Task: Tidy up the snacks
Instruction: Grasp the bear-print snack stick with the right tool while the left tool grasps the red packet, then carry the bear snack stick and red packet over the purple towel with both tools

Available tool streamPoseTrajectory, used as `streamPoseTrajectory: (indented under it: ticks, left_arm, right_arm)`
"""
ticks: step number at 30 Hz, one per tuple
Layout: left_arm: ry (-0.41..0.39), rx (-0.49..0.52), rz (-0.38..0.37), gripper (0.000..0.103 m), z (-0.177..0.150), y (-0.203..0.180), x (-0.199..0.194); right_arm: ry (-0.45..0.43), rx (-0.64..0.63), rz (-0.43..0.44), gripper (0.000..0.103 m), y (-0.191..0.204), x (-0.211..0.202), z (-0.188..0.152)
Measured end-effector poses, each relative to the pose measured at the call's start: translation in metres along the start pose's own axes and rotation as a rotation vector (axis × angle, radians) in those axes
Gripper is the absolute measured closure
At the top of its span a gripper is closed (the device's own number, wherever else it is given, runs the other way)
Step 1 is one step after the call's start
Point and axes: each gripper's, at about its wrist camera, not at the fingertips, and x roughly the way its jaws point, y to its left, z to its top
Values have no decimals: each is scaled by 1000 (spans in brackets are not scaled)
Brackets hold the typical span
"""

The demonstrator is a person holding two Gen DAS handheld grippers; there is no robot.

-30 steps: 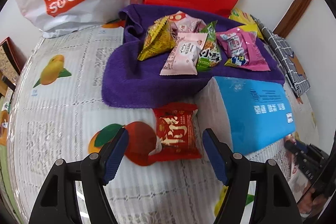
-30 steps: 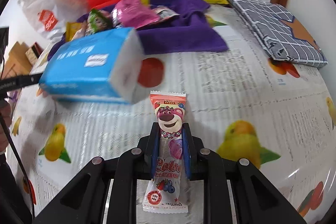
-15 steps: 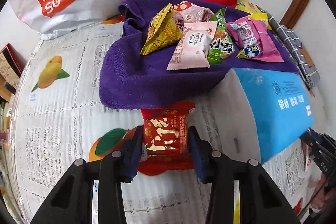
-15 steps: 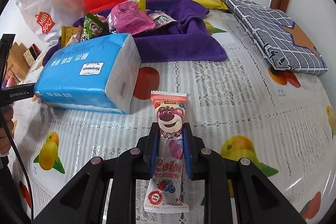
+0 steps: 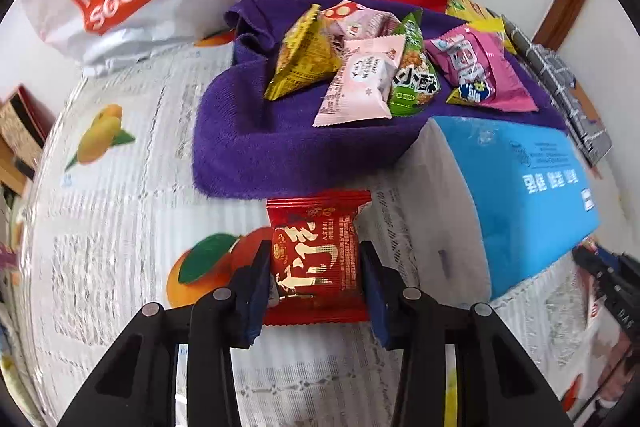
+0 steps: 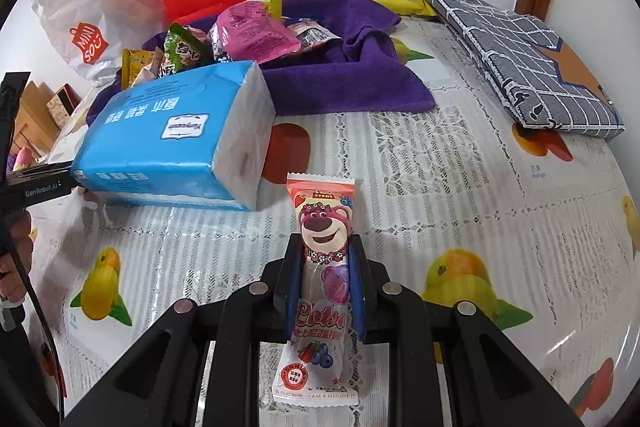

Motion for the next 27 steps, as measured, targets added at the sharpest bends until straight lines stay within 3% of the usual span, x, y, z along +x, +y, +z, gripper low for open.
streamPoseTrajectory:
  ticks: [9,14,27]
  left_arm:
    - [-55,-6,-3,63,-20,2,-48]
    - [-88,-2,-55,63,-22,-11,-77]
    - [-198,41,-61,63,13,-42,-125]
  right_arm:
    - [-79,-35,18,82,9,-37,9]
    - [-126,-65,24,82,23,-61,23]
    - [-265,-128,57,82,51,-108,91]
